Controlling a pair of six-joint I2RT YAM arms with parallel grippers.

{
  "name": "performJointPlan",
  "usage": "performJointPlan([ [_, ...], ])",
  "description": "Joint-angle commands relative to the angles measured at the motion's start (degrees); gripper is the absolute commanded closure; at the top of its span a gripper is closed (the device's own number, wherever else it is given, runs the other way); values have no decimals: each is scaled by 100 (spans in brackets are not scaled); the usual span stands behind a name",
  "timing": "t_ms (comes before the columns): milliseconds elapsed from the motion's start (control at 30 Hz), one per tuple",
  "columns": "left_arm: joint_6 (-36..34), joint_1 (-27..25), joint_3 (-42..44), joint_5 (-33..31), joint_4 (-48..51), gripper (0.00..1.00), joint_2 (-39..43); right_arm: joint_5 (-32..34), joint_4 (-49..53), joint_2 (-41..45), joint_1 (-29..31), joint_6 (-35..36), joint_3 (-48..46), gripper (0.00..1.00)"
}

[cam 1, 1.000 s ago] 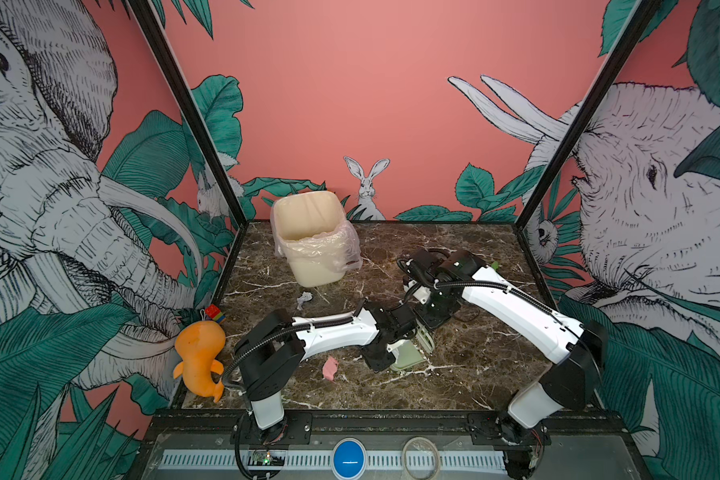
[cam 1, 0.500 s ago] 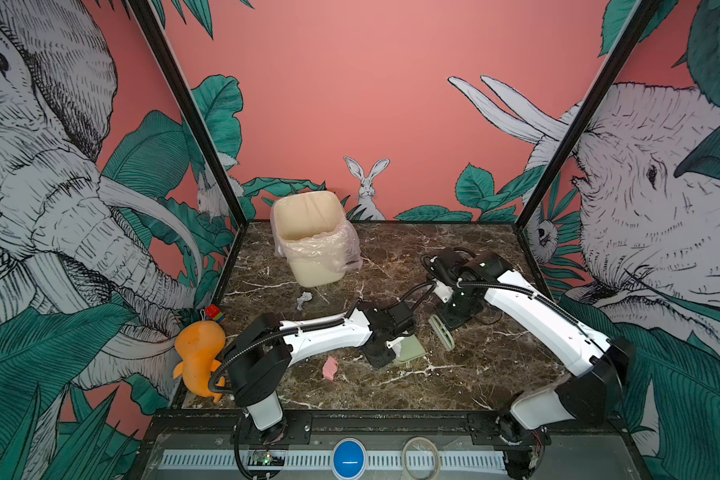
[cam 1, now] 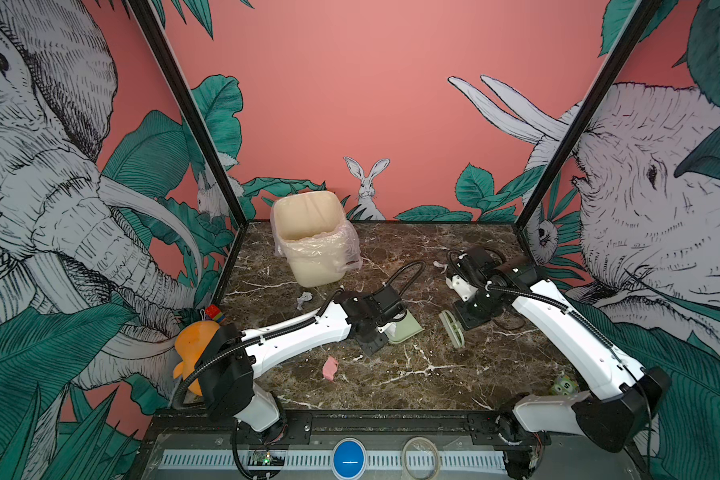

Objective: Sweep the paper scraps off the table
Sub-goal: 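Lift the dustpan toward the beige bin with the left gripper while the right draws back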

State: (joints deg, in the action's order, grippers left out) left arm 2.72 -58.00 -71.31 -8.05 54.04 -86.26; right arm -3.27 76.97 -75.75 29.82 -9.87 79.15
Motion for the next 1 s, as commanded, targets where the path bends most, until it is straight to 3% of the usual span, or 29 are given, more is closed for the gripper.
performJointPlan([
  [0,-81,285,-379,-153,567,91,451,-171,-17,163,-94,81,-106,100],
  [333,-612,1347,-1799,-565,1824,89,731,-347,-217,273,-196,115,-263,100],
  [467,-755,2118,-2194,-398,1847,88,821,-376,-259,253,-214,150,-263,100],
  [967,-1433,3978,-3508,-446,1792,87,548,-482,-283,306,-310,203,-305,100],
])
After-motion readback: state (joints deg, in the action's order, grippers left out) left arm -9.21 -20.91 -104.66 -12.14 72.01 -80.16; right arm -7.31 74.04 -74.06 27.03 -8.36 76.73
